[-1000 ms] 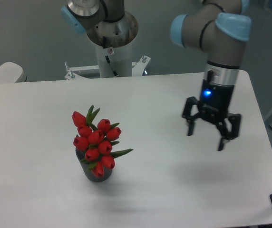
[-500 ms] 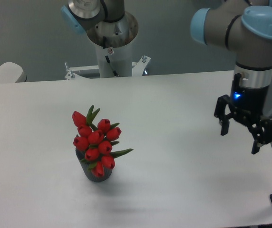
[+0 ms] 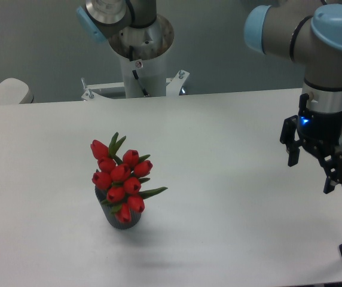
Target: Insert the flowers into the vase
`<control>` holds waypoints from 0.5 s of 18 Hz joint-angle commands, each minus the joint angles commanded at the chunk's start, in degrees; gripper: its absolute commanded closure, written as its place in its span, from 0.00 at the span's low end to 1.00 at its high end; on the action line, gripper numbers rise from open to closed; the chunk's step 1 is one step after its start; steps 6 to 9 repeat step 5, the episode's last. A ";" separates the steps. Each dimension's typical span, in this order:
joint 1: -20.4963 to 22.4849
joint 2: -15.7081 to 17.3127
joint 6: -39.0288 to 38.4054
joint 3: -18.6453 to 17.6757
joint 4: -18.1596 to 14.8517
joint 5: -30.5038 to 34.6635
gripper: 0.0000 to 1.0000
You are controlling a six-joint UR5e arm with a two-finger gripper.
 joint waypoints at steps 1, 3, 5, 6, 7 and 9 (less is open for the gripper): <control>-0.09 0.00 0.00 -0.17 0.09 0.27 0.00; -0.18 0.00 -0.09 -0.17 0.00 0.27 0.00; -0.61 -0.09 -0.09 -0.09 0.09 0.27 0.00; -0.61 -0.09 -0.09 -0.09 0.09 0.27 0.00; -0.61 -0.09 -0.09 -0.09 0.09 0.27 0.00; -0.61 -0.09 -0.09 -0.09 0.09 0.27 0.00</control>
